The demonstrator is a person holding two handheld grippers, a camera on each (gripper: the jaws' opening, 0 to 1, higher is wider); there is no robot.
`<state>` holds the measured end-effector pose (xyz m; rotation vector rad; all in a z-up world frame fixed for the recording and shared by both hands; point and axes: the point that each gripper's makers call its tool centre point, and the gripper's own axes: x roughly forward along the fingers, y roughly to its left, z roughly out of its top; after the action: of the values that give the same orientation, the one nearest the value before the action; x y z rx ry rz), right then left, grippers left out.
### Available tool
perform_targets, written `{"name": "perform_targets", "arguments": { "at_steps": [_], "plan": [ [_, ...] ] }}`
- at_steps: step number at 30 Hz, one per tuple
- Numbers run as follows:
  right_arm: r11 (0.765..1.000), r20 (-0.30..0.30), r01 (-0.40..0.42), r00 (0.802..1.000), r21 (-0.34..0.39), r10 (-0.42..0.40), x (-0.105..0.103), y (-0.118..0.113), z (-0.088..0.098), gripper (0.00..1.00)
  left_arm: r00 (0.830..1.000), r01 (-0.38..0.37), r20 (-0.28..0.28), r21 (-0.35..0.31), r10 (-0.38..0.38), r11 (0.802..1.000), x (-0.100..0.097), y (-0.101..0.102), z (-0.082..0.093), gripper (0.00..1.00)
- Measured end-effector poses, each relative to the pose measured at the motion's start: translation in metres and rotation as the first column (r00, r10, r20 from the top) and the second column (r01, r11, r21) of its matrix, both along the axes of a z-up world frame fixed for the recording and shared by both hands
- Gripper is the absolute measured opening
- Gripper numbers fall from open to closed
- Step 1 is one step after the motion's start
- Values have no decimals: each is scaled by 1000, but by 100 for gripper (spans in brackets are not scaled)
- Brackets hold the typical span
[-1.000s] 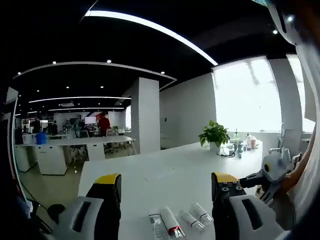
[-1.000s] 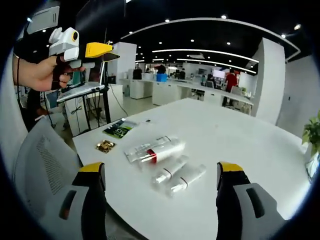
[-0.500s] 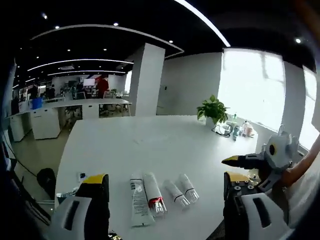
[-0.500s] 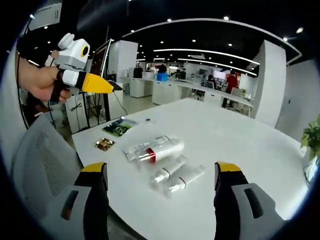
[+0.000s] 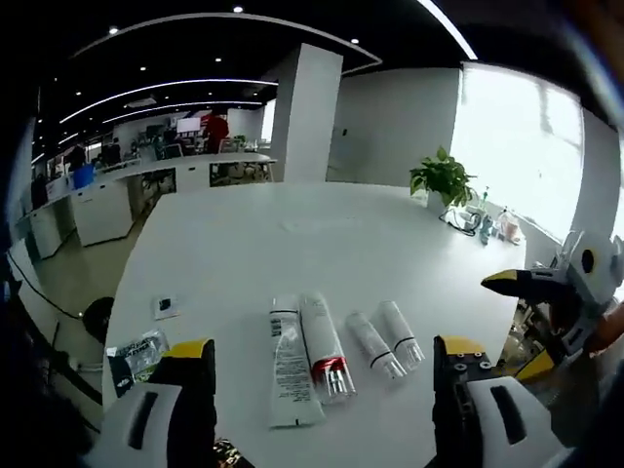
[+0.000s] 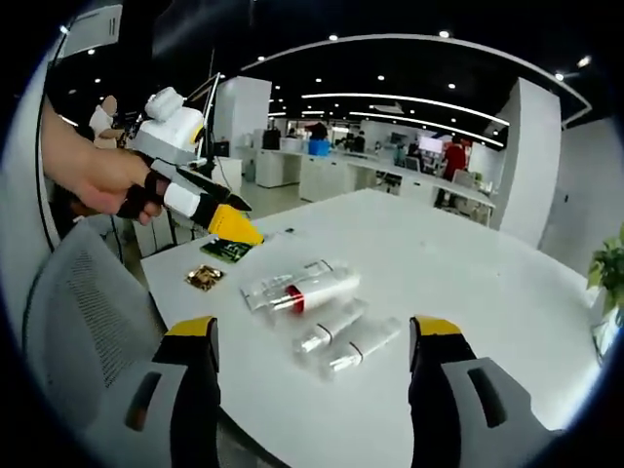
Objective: Arrange the skincare products in the storage area until every visible bottle or jar stands upright without overlapping.
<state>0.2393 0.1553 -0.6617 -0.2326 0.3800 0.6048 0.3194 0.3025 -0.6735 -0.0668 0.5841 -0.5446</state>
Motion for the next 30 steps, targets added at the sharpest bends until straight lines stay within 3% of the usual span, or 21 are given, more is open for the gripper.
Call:
{"name": "perform_targets", "arguments": {
  "at_steps": [5,9,13,16,20,24,30],
  "plan": [
    [1000,-10,-5,1000,-2,5,-1,1,-2,75,999,-21,-40,34,22,999,12,2,-21,89],
    [1000,-4,-25,1000,3,25,-3,4,0,75,1000,2,-23,158,2,987,26,10,-41,75],
    [1000,-19,-23,1000,18,23,-2,5,-1,75,998,-12,-67,146,22,989,38,6,-56,73],
    [1000,-23,-29,999,12,29,-3,5,-3,74,996,-6,-92,177,23,984,43,7,-69,70],
    [999,-30,-41,999,1,41,-4,7,-5,74,994,-38,-94,185,57,982,50,13,-77,66],
    [999,-26,-38,999,-2,38,-4,6,-5,73,990,-7,-136,255,43,967,50,17,-93,64],
    [999,-36,-36,999,-5,35,-3,5,-7,72,986,8,-165,242,33,970,54,11,-103,63]
  ]
}}
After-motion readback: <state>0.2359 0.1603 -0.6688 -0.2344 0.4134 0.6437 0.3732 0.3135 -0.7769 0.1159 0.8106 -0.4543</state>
